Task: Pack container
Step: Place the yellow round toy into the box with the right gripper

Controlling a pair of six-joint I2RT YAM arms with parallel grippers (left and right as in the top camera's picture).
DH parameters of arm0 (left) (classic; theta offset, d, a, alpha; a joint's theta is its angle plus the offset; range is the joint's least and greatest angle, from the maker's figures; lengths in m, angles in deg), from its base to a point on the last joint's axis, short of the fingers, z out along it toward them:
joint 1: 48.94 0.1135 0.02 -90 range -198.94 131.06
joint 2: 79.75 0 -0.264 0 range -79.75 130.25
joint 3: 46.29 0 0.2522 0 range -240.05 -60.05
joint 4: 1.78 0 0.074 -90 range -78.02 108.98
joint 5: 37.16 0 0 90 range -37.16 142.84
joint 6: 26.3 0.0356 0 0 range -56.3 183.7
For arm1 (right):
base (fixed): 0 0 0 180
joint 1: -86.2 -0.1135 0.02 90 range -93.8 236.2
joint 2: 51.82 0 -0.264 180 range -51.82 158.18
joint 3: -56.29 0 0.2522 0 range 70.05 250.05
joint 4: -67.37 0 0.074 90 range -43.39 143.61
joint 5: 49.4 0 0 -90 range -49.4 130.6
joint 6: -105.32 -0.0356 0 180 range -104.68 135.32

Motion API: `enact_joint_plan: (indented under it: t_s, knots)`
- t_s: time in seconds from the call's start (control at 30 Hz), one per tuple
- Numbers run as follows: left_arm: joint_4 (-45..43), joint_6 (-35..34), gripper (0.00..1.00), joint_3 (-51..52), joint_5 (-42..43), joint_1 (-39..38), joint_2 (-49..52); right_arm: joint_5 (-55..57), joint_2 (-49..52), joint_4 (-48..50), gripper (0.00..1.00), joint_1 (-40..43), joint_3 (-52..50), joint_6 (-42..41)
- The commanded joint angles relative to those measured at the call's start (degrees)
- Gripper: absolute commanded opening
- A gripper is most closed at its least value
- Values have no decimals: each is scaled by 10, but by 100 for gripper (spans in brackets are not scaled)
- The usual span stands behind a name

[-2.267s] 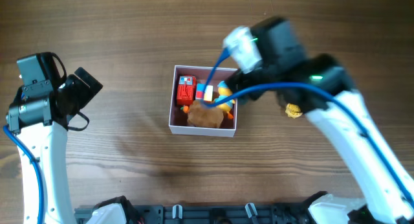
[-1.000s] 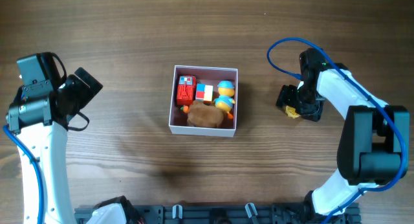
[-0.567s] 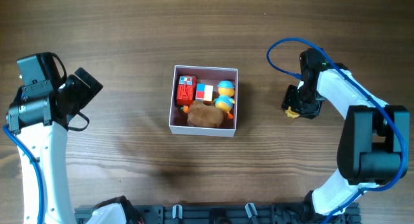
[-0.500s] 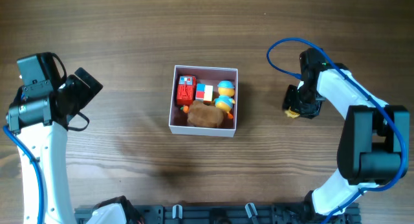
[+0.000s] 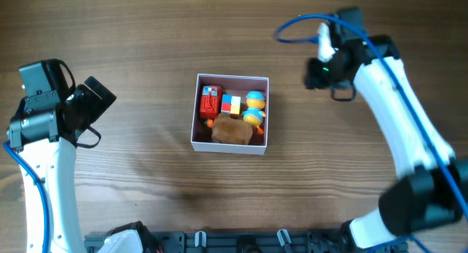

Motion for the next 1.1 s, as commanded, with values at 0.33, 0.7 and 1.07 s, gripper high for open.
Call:
enact_joint_plan:
  t_s: [0.33,0.7,1.07]
  knots:
    - [3,-5,100,-9,7,3,-9,-69,128,64,8,-212,19,116]
    - [3,-5,100,-9,7,3,-9,-113,132,79,4,-332,19,189]
    - [4,-5,100,-9,7,3,-9,-115,133,65,61,-354,19,188]
